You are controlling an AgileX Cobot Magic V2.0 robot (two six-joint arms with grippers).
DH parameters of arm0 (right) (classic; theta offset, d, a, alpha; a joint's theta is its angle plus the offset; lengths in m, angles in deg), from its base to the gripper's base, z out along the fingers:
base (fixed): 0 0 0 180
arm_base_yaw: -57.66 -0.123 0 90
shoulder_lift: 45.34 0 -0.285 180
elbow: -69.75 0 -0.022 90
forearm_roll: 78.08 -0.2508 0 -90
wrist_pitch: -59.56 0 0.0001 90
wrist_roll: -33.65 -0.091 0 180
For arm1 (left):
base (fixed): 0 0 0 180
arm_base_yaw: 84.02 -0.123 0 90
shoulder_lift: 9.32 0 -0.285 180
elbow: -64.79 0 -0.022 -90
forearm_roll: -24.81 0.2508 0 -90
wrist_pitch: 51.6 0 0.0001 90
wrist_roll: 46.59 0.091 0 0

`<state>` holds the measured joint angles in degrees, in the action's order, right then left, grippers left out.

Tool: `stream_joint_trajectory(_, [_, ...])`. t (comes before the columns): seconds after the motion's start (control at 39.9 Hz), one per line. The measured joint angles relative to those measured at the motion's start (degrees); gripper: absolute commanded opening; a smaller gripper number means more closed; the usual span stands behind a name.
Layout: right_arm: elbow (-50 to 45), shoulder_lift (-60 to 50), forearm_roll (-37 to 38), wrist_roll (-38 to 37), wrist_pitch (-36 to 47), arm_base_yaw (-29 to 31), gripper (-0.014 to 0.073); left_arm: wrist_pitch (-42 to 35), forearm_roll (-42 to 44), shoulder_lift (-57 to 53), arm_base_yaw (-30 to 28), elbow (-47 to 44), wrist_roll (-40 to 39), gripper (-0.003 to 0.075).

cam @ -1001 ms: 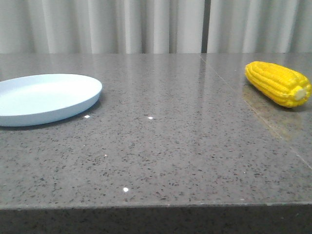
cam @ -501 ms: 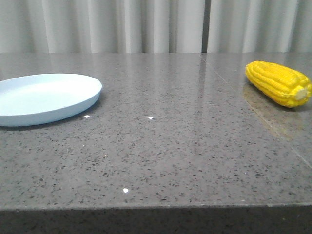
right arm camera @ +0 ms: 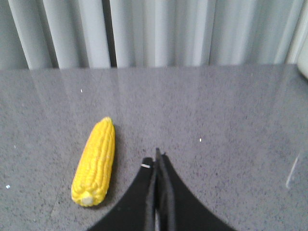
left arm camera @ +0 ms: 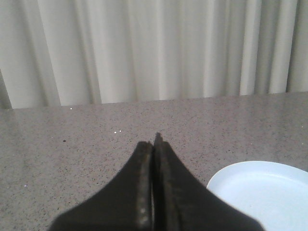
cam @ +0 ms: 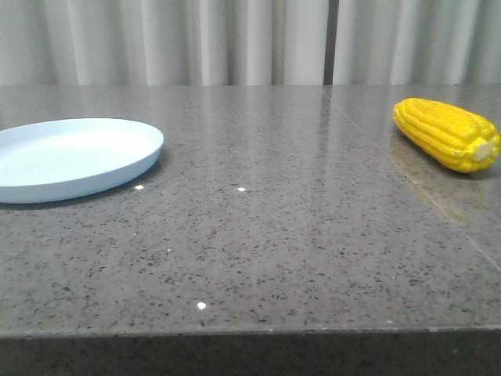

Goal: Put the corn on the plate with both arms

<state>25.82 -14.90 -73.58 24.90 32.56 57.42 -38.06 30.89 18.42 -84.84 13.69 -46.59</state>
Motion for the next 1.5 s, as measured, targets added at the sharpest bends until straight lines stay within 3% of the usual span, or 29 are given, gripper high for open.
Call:
stream_joint_trajectory(0.05, [0.0,0.5,0.0,0.0,-0.2,0.0,0.0064,0.0,0.0,0.5,0.0,0.1,0.0,0.0008])
stream_joint_trajectory(0.13, [0.0,0.6,0.0,0.0,-0.5,0.0,0.0244,0.0,0.0,0.6,0.0,0.2,0.0,0.0122])
stream_joint_trajectory(0.18, [0.0,0.6,0.0,0.0,-0.5,0.0,0.0396,-0.1,0.0,0.6,0.0,0.2,0.0,0.0239])
stream_joint_trajectory(0.23, [0.0,0.6,0.0,0.0,-0.6,0.0,0.0533,-0.1,0.0,0.6,0.0,0.2,0.0,0.0404])
stream_joint_trajectory(0.3, [0.0,0.6,0.0,0.0,-0.7,0.0,0.0651,-0.1,0.0,0.6,0.0,0.2,0.0,0.0619])
stream_joint_trajectory(0.35, [0.0,0.6,0.0,0.0,-0.7,0.0,0.0659,-0.1,0.0,0.6,0.0,0.2,0.0,0.0708])
stream_joint_trajectory(0.73, [0.0,0.6,0.0,0.0,-0.7,0.0,0.0643,-0.1,-1.5,2.1,0.0,0.5,0.0,0.0547])
stream_joint_trajectory(1.18, [0.0,0.6,0.0,0.0,-0.8,0.0,0.0643,18.4,-6.6,31.4,0.0,17.6,0.0,0.0546])
stream_joint_trajectory(1.5, [0.0,0.6,0.0,0.0,-0.8,0.0,0.0643,27.2,-7.1,48.8,8.0,28.3,1.5,0.0546])
